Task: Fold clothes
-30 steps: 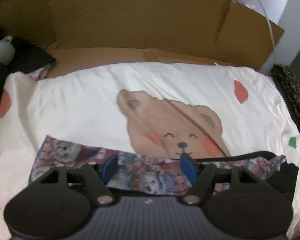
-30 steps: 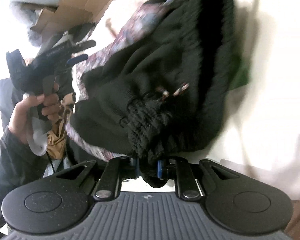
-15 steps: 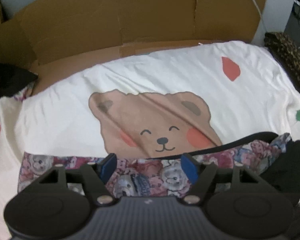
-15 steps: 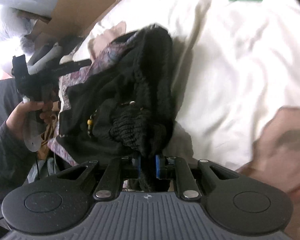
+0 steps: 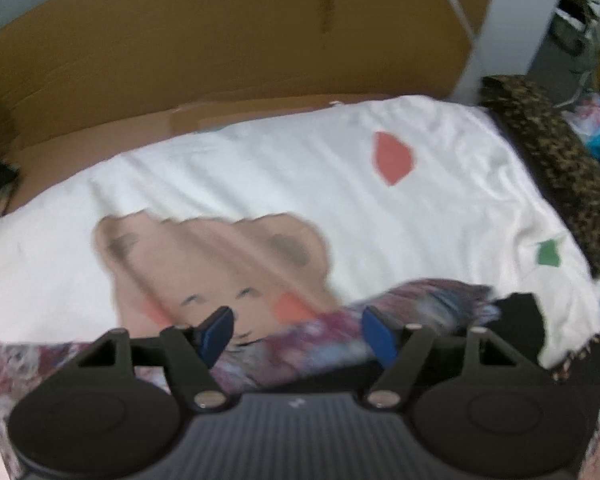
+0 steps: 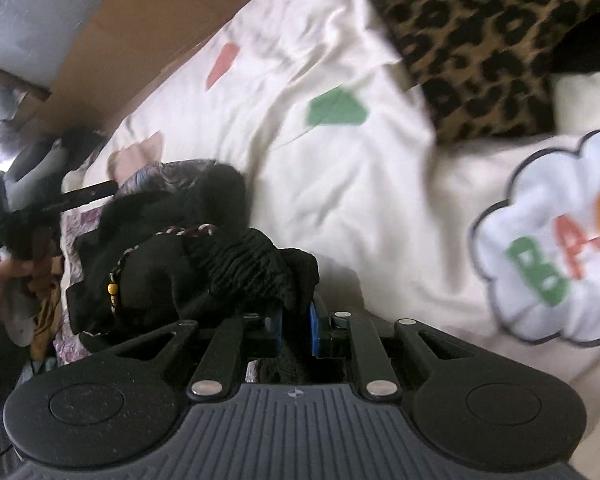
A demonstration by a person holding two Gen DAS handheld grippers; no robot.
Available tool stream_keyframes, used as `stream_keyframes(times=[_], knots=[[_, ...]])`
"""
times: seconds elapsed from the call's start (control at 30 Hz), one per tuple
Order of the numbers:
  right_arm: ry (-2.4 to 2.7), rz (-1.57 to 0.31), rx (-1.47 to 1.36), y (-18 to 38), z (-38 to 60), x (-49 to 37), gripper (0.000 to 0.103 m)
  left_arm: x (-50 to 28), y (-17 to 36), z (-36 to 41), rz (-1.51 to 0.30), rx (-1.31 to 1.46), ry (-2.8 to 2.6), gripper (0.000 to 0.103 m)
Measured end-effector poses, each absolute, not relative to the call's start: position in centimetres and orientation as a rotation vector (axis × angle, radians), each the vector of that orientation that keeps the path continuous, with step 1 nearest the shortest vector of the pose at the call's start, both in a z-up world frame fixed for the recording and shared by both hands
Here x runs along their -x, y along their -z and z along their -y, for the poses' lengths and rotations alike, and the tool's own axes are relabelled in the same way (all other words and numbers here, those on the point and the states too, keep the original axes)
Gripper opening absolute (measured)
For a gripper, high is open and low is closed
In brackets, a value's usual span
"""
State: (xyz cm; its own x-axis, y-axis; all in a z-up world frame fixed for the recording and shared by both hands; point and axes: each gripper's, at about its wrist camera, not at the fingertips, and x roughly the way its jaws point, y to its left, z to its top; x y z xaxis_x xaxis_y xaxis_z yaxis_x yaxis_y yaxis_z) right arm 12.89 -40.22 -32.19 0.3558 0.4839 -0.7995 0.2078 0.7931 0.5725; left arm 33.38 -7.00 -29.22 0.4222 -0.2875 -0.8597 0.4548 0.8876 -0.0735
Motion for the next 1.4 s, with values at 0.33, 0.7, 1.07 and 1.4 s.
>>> stream_keyframes(times=[0.33, 0.7, 1.07, 1.4], knots=[[-0.124, -1.251, -0.755, 33.0, 42.3, -10.4, 0.031, -33.9, 29.1, 13.7, -0.995, -0.299, 0.603, 0.075], [-0.084, -1.258, -0.885, 33.3, 42.9, -6.7, 0.054, -33.6, 33.7, 15.1, -1.111, -0.374, 0.626, 0.08], [-0.104, -1.27, -1.069, 35.6, 40.6, -4.8, 0.054, -31.8, 34.6, 14.6, -1.114, -0.431, 0.674, 0.064], [-0.071, -1.173, -1.038, 34.6, 39.5, -5.9, 0.016, -30.7, 32.4, 11.9, -1.063, -0.348, 0.691, 0.013]])
